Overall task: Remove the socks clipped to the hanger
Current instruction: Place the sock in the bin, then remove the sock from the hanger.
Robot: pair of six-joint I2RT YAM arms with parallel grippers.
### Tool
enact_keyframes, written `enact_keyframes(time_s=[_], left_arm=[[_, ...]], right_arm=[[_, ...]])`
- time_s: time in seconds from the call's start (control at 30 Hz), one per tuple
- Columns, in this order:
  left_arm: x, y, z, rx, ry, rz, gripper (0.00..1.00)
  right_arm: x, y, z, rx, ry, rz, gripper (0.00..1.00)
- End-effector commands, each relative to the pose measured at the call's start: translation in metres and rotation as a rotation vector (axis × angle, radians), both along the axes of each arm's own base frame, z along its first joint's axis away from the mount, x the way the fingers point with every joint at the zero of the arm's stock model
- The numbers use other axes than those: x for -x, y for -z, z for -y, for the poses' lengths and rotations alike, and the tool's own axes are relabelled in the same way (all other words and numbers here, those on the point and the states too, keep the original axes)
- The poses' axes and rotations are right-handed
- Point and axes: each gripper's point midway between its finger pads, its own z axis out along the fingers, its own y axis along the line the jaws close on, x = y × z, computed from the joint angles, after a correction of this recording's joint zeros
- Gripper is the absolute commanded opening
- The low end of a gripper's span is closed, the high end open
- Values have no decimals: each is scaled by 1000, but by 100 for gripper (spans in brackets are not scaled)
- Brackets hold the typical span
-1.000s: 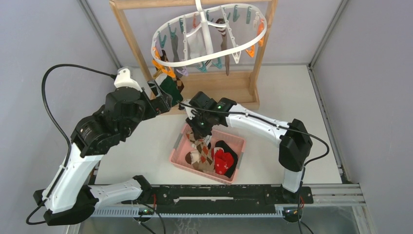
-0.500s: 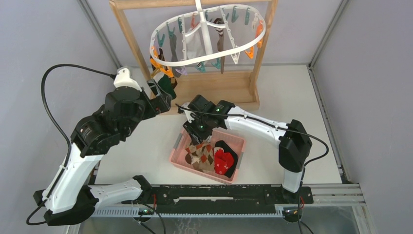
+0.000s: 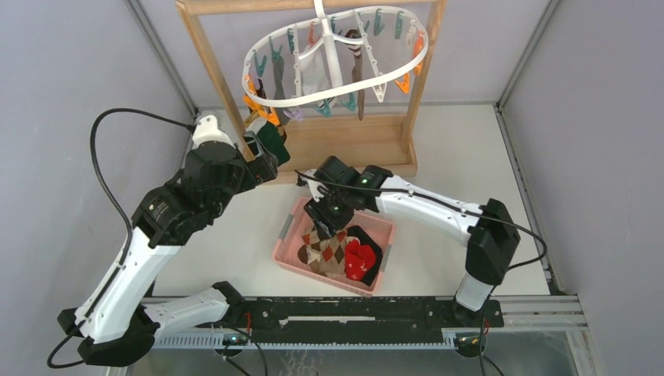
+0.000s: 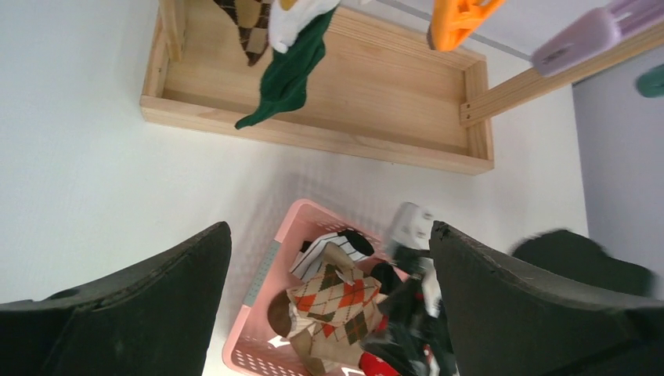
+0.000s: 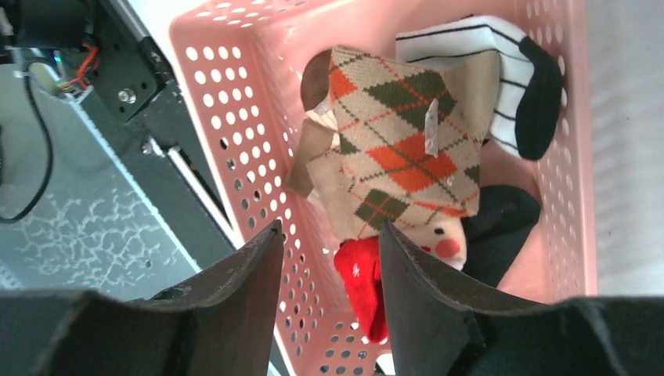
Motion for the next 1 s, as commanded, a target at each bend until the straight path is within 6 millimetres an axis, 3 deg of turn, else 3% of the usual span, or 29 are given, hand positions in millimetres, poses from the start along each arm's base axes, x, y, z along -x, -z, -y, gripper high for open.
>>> enact_keyframes(time_s=[0.0, 0.2, 0.4, 0.97], left_arm=[[-12, -2, -4, 22, -20, 61, 100], [-32, 19, -3, -16, -30, 91, 100], [-53, 26, 1, -59, -28, 132, 98], [-102, 68, -9, -165, -1, 133, 94]], right_arm=[[4, -41, 6, -129, 45, 9, 56], [12, -56, 18, -167, 53, 10, 56], [14, -64, 26, -179, 64, 9, 56], [19, -62, 42, -171, 99, -9, 56]])
